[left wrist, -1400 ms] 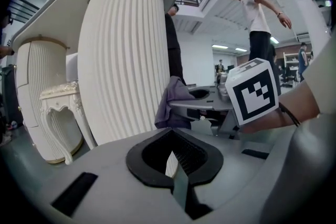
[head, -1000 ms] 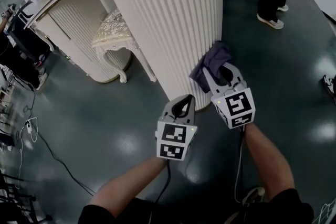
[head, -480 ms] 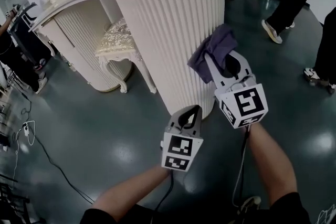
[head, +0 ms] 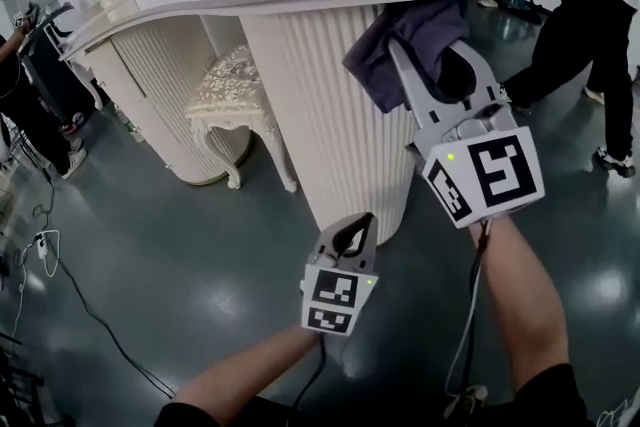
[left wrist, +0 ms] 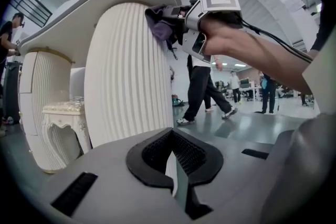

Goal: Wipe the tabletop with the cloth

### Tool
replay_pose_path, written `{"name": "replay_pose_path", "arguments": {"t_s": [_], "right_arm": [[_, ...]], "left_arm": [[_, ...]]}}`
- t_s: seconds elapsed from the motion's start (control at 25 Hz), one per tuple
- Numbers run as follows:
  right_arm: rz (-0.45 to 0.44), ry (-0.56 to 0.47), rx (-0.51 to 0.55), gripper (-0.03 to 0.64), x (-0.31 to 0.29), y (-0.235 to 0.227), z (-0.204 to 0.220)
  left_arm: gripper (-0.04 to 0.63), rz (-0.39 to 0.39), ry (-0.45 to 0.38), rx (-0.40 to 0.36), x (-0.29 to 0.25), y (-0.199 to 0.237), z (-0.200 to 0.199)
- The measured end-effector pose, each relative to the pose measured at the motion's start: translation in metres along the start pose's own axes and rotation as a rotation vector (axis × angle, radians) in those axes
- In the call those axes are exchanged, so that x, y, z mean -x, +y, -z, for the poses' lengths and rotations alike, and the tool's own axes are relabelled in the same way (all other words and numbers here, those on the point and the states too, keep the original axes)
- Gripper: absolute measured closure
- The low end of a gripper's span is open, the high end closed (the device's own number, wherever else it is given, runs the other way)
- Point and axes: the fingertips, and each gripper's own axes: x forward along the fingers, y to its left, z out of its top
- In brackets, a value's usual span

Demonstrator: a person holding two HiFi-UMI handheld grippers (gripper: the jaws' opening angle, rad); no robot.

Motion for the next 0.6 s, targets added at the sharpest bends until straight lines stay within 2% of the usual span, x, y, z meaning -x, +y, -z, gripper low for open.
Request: {"name": "replay_pose_path", "arguments": {"t_s": [0.16, 0.28, 0.48, 0.6], "right_arm": [[-0.024, -0.009, 0.049, 0.532, -0.006, 0.015, -0.006], [-0.074, 0.004, 0.105, 0.532, -0.007, 0.037, -0.004], [-0.176, 0.013, 0.133, 0.532, -0.009, 0.073, 0.009], [-0.199, 0.023, 0.134, 0.532, -0.005, 0.090, 0.027]], "left_arm": [[0.588, -0.007, 0.005, -0.002, 0.000, 0.006, 0.002], [0.588, -0.019, 0.022, 0.035, 0.002, 0.014, 0.010], [0.588, -0.073, 0.073, 0.071, 0.001, 0.037, 0.031], [0.588, -0.115, 0.084, 0.098, 0.002, 0.055, 0.040]]}}
